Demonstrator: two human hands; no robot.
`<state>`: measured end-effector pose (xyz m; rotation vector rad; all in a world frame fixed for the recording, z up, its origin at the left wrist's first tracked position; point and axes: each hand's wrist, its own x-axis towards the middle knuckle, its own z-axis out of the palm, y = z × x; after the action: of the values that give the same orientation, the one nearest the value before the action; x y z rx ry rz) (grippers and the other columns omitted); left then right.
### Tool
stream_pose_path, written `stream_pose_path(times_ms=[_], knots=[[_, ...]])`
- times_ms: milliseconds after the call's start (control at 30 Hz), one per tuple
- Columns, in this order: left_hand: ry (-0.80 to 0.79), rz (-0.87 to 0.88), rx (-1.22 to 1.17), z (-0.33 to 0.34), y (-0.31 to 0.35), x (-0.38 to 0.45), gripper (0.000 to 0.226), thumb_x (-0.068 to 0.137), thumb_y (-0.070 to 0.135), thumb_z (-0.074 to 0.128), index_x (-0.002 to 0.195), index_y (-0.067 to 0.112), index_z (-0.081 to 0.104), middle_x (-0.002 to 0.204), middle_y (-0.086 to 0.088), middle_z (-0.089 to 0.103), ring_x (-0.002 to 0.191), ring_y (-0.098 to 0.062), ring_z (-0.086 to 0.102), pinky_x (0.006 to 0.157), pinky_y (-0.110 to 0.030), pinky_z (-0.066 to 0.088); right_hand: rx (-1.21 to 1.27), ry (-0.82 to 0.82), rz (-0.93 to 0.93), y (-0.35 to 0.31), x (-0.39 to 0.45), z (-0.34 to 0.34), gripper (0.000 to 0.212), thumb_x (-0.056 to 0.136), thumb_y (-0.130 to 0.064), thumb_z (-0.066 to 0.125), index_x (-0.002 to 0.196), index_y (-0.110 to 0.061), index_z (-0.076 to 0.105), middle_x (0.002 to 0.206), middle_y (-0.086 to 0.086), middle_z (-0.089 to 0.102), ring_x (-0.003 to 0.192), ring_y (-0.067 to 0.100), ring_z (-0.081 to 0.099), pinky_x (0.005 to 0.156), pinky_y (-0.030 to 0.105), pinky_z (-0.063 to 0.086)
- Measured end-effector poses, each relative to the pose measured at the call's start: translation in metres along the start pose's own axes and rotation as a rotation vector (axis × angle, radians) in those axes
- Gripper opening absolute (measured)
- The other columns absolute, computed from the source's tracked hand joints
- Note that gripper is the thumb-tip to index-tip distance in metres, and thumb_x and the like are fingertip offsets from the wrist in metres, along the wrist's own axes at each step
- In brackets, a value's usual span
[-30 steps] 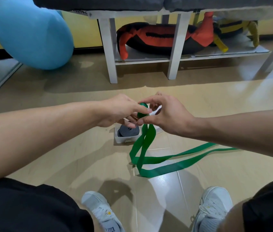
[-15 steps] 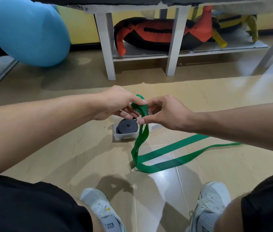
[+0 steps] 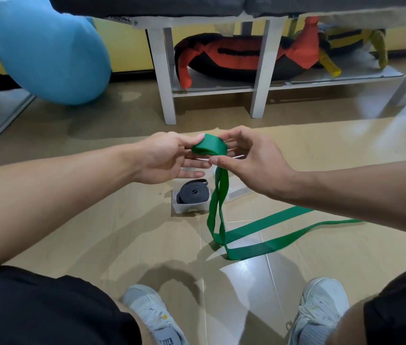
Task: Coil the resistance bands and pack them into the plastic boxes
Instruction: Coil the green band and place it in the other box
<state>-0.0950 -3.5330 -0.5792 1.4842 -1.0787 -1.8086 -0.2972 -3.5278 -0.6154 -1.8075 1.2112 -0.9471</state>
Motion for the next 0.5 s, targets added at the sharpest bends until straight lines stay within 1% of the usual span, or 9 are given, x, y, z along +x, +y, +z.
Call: stream_pose_path(times_ms=[67, 133, 233, 300, 367, 433, 500], knots=[[0.0, 0.004, -0.017, -0.0013, 0.0, 0.0011, 0.033, 0.103, 0.031, 0.055, 0.127, 0.012, 0.068, 0.121, -0.01, 0.072, 0.104, -0.02, 0.07, 0.095, -0.039, 0.058, -0.015, 0.014, -0.01, -0.0015, 0.0013, -0.0006, 0.038, 0.083, -0.029, 0.082, 0.115, -0.028, 0.064, 0.106, -0.012, 0.07, 0.096, 0.004, 0.067, 0.081, 0.019, 0.059], [0.007, 0.005, -0.015, -0.0023, 0.0003, 0.0022, 0.031, 0.101, 0.03, 0.059, 0.124, 0.012, 0.069, 0.118, -0.009, 0.071, 0.101, -0.019, 0.067, 0.093, -0.038, 0.058, -0.006, 0.007, 0.006, -0.001, 0.0022, -0.0013, 0.035, 0.083, -0.025, 0.082, 0.114, -0.029, 0.064, 0.107, -0.014, 0.068, 0.098, 0.002, 0.066, 0.079, 0.016, 0.058], [0.031, 0.003, -0.014, -0.0037, 0.0, 0.0048, 0.027, 0.091, 0.027, 0.069, 0.114, 0.013, 0.073, 0.105, -0.006, 0.067, 0.086, -0.014, 0.062, 0.085, -0.031, 0.058, -0.01, -0.002, 0.029, 0.0013, 0.002, -0.0016, 0.033, 0.084, -0.024, 0.081, 0.113, -0.027, 0.065, 0.106, -0.014, 0.067, 0.099, 0.001, 0.065, 0.076, 0.015, 0.057], [0.016, 0.006, -0.014, -0.0035, 0.0001, 0.0058, 0.032, 0.086, 0.026, 0.073, 0.115, 0.012, 0.071, 0.096, -0.004, 0.067, 0.076, -0.01, 0.062, 0.078, -0.026, 0.057, -0.024, 0.008, 0.027, 0.0022, 0.001, -0.0024, 0.033, 0.084, -0.026, 0.081, 0.112, -0.027, 0.065, 0.104, -0.014, 0.067, 0.097, 0.001, 0.064, 0.075, 0.014, 0.055], [0.019, 0.019, -0.013, -0.0026, 0.0001, 0.0064, 0.038, 0.079, 0.027, 0.077, 0.114, 0.014, 0.07, 0.09, -0.001, 0.07, 0.069, -0.008, 0.063, 0.073, -0.023, 0.057, -0.039, 0.023, 0.013, 0.0018, -0.0004, -0.0032, 0.033, 0.084, -0.026, 0.081, 0.113, -0.027, 0.065, 0.103, -0.014, 0.067, 0.097, 0.001, 0.064, 0.073, 0.011, 0.054], [0.062, 0.03, 0.005, -0.0023, -0.0016, 0.0071, 0.039, 0.073, 0.029, 0.08, 0.109, 0.018, 0.069, 0.085, 0.001, 0.072, 0.068, -0.007, 0.066, 0.07, -0.021, 0.057, -0.035, 0.036, -0.01, 0.0004, -0.0016, -0.0033, 0.034, 0.084, -0.024, 0.081, 0.114, -0.027, 0.065, 0.104, -0.013, 0.068, 0.099, 0.001, 0.064, 0.078, 0.011, 0.054], [0.108, 0.04, 0.064, -0.0015, -0.0039, 0.0081, 0.032, 0.077, 0.03, 0.08, 0.105, 0.017, 0.072, 0.086, 0.001, 0.076, 0.07, -0.007, 0.07, 0.071, -0.021, 0.055, -0.024, 0.038, -0.027, -0.0006, -0.0022, -0.0029, 0.034, 0.084, -0.022, 0.081, 0.114, -0.027, 0.066, 0.105, -0.013, 0.069, 0.101, 0.002, 0.065, 0.086, 0.016, 0.056]])
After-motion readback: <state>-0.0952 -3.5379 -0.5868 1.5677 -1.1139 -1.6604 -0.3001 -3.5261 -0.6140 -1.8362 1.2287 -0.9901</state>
